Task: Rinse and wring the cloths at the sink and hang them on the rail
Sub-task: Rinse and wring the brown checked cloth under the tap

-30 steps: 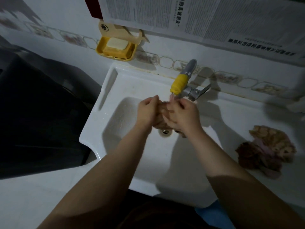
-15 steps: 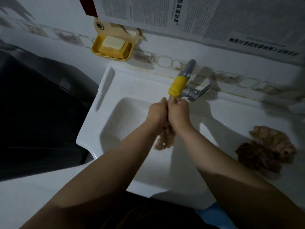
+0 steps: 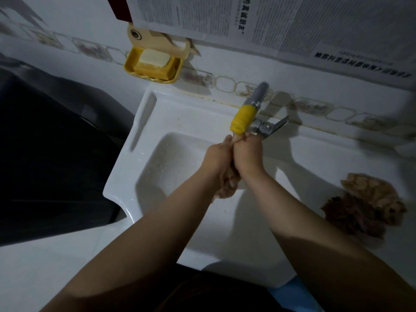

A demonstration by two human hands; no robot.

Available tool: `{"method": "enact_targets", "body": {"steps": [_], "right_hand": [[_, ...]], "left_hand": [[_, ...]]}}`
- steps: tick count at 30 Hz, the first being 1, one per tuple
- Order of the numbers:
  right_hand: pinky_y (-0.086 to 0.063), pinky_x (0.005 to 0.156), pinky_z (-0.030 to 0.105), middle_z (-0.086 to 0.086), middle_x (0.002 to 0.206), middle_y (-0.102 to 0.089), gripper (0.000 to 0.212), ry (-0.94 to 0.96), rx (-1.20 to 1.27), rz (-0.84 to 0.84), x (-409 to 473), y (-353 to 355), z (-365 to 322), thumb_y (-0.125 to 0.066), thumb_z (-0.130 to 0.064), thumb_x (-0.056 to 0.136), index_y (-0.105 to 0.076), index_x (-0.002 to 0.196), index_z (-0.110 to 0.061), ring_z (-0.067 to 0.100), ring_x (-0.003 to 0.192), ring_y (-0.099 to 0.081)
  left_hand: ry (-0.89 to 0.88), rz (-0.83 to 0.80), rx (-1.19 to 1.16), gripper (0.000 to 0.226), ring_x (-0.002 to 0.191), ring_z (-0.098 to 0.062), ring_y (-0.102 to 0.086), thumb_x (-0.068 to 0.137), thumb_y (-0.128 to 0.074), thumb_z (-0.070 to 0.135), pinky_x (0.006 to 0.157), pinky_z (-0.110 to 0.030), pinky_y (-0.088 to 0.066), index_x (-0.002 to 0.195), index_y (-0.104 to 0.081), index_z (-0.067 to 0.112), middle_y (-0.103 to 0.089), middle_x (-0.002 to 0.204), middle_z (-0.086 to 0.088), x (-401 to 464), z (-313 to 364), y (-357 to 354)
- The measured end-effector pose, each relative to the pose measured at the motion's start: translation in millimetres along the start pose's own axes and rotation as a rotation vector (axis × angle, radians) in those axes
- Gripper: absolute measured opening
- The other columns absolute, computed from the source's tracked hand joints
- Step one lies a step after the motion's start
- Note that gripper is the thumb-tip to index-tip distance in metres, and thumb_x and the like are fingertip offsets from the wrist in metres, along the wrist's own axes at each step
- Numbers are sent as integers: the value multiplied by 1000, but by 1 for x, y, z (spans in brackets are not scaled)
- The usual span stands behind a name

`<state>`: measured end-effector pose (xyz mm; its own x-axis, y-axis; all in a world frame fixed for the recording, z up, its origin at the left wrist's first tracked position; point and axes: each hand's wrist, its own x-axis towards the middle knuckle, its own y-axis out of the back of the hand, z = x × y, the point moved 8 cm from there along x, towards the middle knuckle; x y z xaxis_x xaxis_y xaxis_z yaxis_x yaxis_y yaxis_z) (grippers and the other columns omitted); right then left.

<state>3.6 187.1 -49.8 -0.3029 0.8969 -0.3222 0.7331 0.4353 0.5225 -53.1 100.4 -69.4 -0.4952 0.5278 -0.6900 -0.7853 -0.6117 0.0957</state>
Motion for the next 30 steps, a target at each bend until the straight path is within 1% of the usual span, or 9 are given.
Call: {"method": "enact_targets", "body": {"steps": [3, 6, 11, 14, 16, 18, 22, 26, 30], "right_hand": [[-45, 69, 35, 16, 75, -63, 40, 98, -64, -48, -19, -14, -8, -43, -33, 98, -52, 66, -14, 30, 76, -59], [-51, 79, 40, 17, 80, -67, 36, -26, 23, -60, 6, -1, 8, -49, -35, 96, -62, 74, -10, 31, 82, -63], [-51, 94, 47, 12, 109, -69, 85, -318, 43, -538, 2, -13, 50, -45, -88, 66, -66, 111, -19, 31, 100, -65], [-58, 71, 35, 9, 85, -73, 47, -325, 190, -727, -13, -16, 61, -69, -54, 74, -67, 94, -11, 28, 80, -68], [-54, 62, 23, -1, 70, -72, 12, -255, 350, -616, -5, -9, 57, -59, -23, 91, -64, 88, -13, 15, 70, -65], [-52, 65, 23, -6, 68, -70, 18, -213, 504, -428, 6, 1, 49, -49, -13, 98, -61, 85, -17, 8, 65, -65], [-46, 62, 21, -5, 62, -61, 27, -37, 271, -289, -10, -10, 22, -54, -25, 95, -56, 68, -19, 5, 58, -58], [-39, 57, 25, 1, 58, -57, 41, 16, 62, -111, -2, -7, 6, -55, -30, 94, -49, 56, -16, 17, 59, -55], [-38, 67, 26, 11, 75, -60, 32, 14, 36, -78, -4, -9, 3, -48, -27, 97, -63, 76, -8, 21, 71, -55]], "left_hand": [[28, 8, 22, 35, 105, -37, -61, 103, -39, 24, 91, -40, -43, 127, -52, 3, -62, 115, -24, 11, -7, 10], [91, -182, -137, 51, 59, -28, -62, 95, -46, 54, 59, -35, -50, 76, -67, 11, -64, 69, -17, -4, -12, -2], [117, -92, -389, 34, 58, -19, -58, 98, -45, 32, 55, -22, -50, 73, -58, 12, -60, 63, -8, -3, -10, 30], [22, -71, -230, 23, 64, -20, -60, 95, -50, 23, 63, -28, -50, 78, -62, 13, -64, 66, -5, 1, -8, 46], [-66, -41, -104, 24, 71, -23, -63, 94, -54, 23, 69, -35, -53, 78, -68, 12, -68, 71, -7, 4, -9, 49], [-87, 97, 39, 27, 76, -24, -66, 92, -58, 32, 75, -40, -56, 79, -72, 12, -70, 75, -8, 10, -15, 57], [-15, 206, 1, 41, 78, -32, -69, 92, -58, 40, 69, -43, -59, 87, -68, 1, -71, 80, -16, 13, -21, 49], [44, 71, -139, 52, 40, -12, -60, 101, -39, 44, 37, -19, -45, 70, -59, 8, -62, 49, -3, -1, -14, 1], [-23, 114, 64, 48, 93, -30, -67, 102, -38, 39, 76, -31, -54, 118, -58, -1, -65, 111, -23, 6, -6, 5]]}}
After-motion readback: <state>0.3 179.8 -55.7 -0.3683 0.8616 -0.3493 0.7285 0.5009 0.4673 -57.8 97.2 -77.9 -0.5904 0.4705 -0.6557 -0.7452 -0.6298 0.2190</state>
